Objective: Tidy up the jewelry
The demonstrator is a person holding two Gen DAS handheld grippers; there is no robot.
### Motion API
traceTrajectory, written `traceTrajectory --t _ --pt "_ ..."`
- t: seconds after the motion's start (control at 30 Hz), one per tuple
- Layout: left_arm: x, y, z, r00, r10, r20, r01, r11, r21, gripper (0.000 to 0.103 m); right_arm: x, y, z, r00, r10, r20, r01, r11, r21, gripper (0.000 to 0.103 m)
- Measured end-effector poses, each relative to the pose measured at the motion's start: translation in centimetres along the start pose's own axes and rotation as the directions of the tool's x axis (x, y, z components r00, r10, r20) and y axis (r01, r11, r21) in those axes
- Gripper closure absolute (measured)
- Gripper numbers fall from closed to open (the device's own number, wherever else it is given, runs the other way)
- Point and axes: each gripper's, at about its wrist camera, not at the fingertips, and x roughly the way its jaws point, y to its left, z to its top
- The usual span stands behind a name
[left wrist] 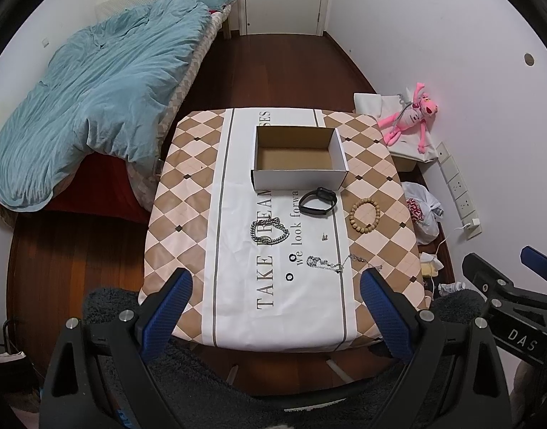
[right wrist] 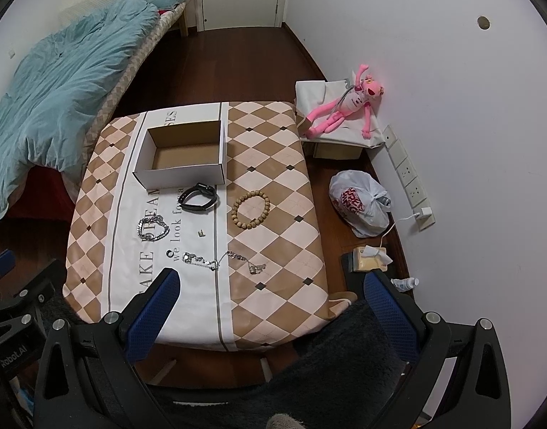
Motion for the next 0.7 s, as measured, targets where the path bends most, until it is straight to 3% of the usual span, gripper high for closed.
traceTrajectory --t 0.57,0.7 --pt "0.0 -0.2 0.2 1.000 0.003 0.004 -0.003 1.000 0.003 0.008 0.6 0.4 0.2 1.000 0.011 0.012 -0.011 1.000 0.010 0.000" --pt "1.1 -0.1 2.0 0.999 0.036 0.019 -0.036 0.999 -0.003 0.008 2.5 -0.2 0.4 1.000 0.018 0.002 -0.018 0.999 0.034 0.000"
